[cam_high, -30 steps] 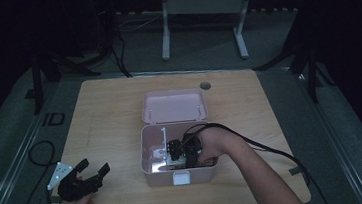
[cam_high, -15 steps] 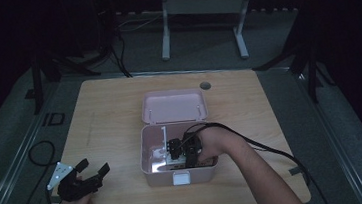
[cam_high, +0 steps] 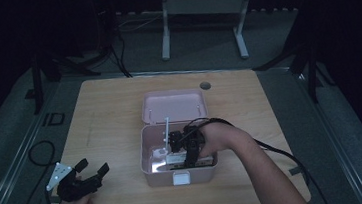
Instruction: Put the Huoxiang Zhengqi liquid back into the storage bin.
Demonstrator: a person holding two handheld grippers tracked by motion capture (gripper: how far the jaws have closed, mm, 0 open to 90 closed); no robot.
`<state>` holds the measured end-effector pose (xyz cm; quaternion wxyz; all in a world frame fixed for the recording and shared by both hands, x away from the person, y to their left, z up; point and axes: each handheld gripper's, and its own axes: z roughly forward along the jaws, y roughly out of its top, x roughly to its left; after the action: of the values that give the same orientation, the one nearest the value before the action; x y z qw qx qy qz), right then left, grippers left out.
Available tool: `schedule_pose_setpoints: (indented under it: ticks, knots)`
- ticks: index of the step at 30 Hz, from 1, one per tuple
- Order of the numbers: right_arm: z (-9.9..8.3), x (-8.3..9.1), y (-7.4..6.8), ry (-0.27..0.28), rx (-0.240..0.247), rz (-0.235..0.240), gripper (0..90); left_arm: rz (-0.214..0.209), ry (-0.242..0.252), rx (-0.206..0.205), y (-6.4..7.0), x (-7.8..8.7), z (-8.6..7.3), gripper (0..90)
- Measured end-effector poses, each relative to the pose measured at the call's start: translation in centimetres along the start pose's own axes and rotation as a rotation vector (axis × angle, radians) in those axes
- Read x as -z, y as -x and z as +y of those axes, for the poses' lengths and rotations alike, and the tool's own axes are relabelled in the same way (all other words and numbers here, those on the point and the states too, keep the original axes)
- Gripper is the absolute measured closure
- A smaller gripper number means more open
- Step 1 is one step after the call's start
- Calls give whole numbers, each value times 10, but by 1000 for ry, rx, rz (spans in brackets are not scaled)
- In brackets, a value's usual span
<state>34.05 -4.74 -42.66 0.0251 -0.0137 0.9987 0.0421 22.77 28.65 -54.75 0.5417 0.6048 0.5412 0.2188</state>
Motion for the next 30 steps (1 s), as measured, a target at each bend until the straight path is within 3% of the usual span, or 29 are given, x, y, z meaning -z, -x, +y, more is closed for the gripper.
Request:
schedule_pose_setpoints:
  ticks: [7, 13, 22, 30]
  knots:
    - [-2, 12, 2, 38, -23, -57, 144, 0, 0, 2, 0, 0, 0, 70]
    - [-9, 26, 3, 89, -51, -115, 133, 1, 0, 3, 0, 0, 0, 70]
    - [-26, 41, 4, 157, -97, -163, 122, 1, -3, 5, 0, 0, 0, 70]
    - [-46, 49, 6, 285, -185, -180, 119, 1, -3, 6, 0, 0, 0, 70]
